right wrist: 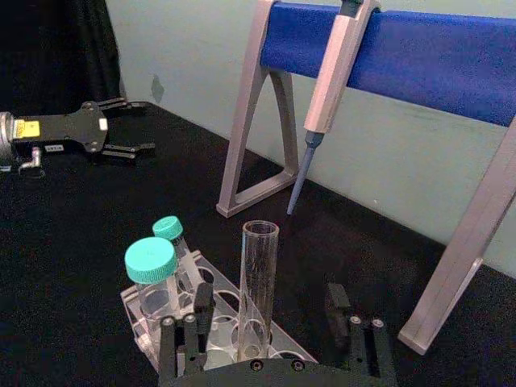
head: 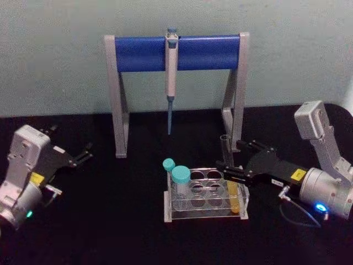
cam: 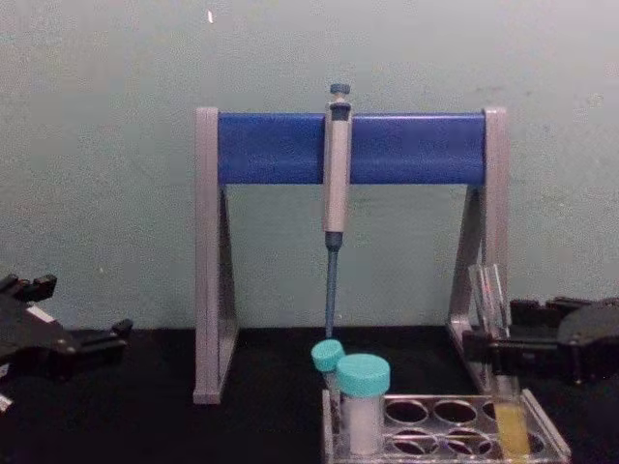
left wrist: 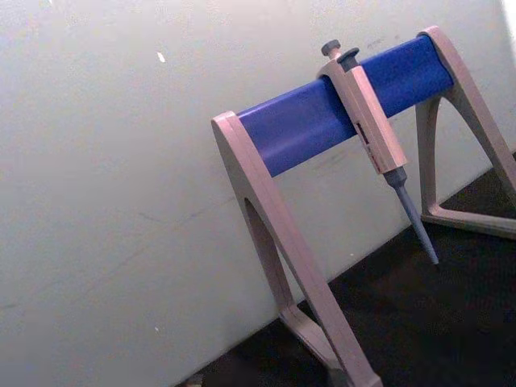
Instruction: Pick up the test tube from the test tube rack, shake it, then place it back into the test tube rack.
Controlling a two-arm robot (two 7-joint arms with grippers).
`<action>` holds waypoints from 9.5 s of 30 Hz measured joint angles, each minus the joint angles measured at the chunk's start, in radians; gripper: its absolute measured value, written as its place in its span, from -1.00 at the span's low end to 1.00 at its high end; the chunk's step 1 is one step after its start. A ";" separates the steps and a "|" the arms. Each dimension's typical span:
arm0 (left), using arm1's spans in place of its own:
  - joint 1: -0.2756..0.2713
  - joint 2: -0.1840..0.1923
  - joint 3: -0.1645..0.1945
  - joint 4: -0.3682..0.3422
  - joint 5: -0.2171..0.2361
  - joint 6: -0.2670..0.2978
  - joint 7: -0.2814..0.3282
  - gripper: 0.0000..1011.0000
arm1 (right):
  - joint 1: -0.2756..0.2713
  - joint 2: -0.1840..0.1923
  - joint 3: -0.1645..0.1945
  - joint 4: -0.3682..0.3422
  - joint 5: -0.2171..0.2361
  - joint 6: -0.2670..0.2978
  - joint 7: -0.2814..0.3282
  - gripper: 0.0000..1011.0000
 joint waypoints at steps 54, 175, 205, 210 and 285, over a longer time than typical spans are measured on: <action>0.000 0.000 0.000 0.000 0.000 0.000 0.000 0.98 | -0.010 -0.001 0.015 -0.006 0.020 -0.016 0.005 -0.54; 0.000 0.000 0.000 0.000 0.000 0.000 0.000 0.98 | -0.020 0.081 0.085 -0.100 0.038 -0.204 -0.027 -0.54; 0.000 0.000 0.000 0.000 0.000 0.000 0.000 0.98 | -0.001 0.028 0.101 -0.038 0.281 -0.183 0.175 -0.54; 0.000 0.000 0.000 0.000 0.000 0.000 0.000 0.98 | -0.020 0.083 0.099 -0.081 0.222 -0.170 0.106 -0.54; 0.000 0.000 0.000 0.000 0.000 0.000 0.000 0.98 | -0.002 0.020 0.087 -0.046 0.142 -0.271 0.122 -0.54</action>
